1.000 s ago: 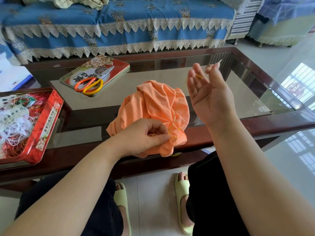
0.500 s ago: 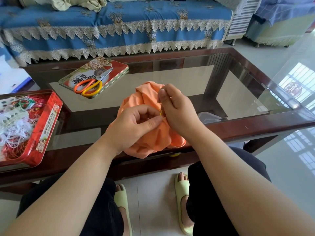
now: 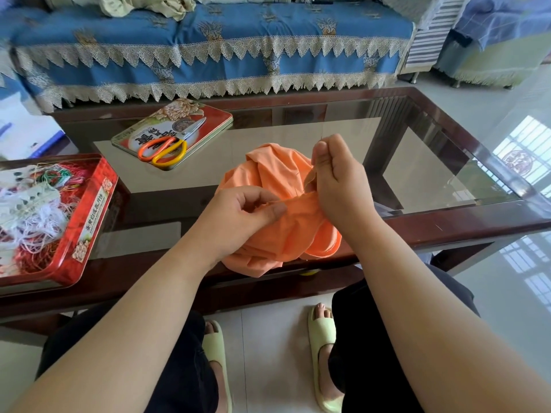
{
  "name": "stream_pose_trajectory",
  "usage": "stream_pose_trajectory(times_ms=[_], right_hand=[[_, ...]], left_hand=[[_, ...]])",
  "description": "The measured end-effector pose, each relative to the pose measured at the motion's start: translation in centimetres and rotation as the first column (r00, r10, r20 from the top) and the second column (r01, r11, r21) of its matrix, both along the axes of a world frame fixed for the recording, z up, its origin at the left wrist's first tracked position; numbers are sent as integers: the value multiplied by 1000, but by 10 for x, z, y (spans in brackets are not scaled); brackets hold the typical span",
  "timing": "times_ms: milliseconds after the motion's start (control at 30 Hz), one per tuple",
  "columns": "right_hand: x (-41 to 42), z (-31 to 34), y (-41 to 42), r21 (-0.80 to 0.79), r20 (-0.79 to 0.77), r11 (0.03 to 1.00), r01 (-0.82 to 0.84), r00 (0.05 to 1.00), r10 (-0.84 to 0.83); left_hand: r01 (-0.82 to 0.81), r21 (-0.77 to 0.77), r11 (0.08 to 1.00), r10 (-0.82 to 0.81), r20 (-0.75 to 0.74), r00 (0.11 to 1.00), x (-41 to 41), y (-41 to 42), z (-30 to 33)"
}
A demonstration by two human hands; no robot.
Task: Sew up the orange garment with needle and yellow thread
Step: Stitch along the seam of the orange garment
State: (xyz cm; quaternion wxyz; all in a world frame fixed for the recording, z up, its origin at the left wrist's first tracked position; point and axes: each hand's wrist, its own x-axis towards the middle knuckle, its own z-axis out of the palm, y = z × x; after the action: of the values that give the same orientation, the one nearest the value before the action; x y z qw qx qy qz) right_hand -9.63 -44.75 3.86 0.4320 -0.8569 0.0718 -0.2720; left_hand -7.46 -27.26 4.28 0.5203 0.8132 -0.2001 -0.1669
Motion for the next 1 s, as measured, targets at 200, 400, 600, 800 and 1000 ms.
stream_pose_trajectory(times_ms=[200, 400, 600, 800, 1000], right_hand=[[8, -2, 2, -22, -125, 992, -126, 985, 122], [-12, 25, 17, 369, -60, 877, -307, 934, 352], [-47, 28, 28, 441, -206, 750, -493, 758, 619], [-45, 22, 9, 234, -245, 905, -354, 880, 407], [-39, 27, -10, 317, -329, 849, -422, 791, 516]], left_hand=[[100, 18, 995, -98, -97, 990, -2, -6, -6], [116, 63, 991, -108, -114, 988, -11, -17, -11], [-60, -101, 993, 48, -120, 992, -10, -13, -2], [-138, -154, 978, 134, -36, 990, -6, -8, 1], [0, -81, 997, 5, 61, 998, -2, 2, 7]])
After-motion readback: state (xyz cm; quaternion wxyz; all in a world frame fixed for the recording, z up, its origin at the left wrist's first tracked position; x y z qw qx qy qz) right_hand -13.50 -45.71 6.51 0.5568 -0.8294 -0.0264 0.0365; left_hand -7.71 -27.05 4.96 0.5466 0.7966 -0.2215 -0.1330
